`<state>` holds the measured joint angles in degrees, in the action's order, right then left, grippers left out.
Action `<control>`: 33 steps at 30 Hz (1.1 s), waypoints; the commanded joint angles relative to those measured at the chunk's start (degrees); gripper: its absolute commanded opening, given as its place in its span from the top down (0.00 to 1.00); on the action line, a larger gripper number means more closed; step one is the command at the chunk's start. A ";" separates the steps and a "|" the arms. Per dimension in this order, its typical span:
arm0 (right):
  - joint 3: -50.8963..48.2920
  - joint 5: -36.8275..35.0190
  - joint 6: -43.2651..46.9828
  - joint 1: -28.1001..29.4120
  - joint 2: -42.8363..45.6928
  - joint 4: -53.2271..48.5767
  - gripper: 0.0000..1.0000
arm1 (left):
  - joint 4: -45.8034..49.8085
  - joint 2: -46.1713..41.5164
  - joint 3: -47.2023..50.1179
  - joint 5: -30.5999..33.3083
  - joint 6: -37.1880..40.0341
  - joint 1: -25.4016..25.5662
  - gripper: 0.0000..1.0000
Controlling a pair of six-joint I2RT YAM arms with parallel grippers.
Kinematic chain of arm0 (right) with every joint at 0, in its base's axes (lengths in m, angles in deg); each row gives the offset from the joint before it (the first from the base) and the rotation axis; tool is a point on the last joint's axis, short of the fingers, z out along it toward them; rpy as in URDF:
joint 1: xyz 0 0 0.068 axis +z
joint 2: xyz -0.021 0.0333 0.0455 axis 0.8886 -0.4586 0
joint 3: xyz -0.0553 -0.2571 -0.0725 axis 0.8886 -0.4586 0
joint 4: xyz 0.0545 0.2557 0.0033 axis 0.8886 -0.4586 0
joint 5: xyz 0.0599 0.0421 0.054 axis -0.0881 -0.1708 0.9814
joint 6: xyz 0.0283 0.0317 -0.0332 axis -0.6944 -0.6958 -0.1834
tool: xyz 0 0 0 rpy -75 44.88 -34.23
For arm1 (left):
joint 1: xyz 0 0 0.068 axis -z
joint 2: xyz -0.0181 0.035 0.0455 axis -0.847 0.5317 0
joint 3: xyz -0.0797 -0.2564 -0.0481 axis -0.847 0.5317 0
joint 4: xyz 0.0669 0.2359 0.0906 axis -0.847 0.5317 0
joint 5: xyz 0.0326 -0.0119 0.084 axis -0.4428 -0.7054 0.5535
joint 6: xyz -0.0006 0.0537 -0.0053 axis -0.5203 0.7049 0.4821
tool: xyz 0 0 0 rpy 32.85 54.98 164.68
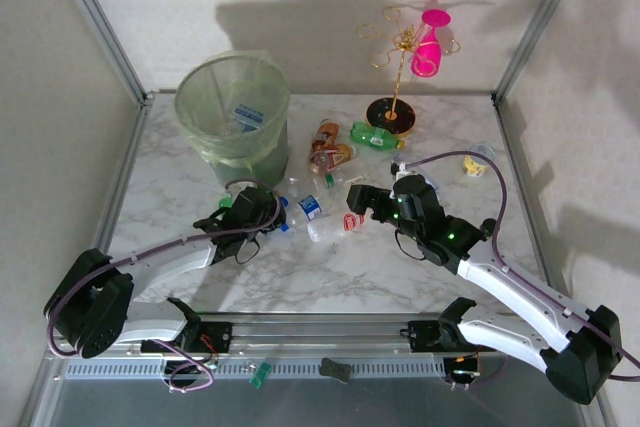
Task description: Put the plastic bottles in the bin
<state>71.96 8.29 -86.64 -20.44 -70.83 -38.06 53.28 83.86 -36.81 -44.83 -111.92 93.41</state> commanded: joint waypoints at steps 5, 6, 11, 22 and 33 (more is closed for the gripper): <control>1.34 -0.72 0.49 -0.27 -0.48 0.49 0.03 | -0.98 -0.41 1.76 -8.03 0.41 3.88 0.16; 1.51 -0.70 0.57 -0.25 -0.69 0.54 0.03 | -1.24 -0.50 2.00 -9.55 0.23 4.19 0.16; 2.45 -0.45 0.72 -0.30 -1.70 0.69 0.03 | -2.17 -0.81 2.29 -13.87 -0.09 5.66 0.18; 3.05 -0.40 0.67 -0.29 -1.81 0.53 0.03 | -5.78 5.94 2.99 -12.62 -0.11 5.77 0.25; 1.46 -1.57 0.38 -0.27 0.90 -0.48 0.03 | -5.25 7.45 0.27 -12.47 1.49 5.81 0.47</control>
<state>73.32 8.14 -86.42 -20.44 -71.16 -38.28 47.66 91.99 -34.71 -57.70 -111.50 98.74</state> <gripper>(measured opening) 0.969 0.575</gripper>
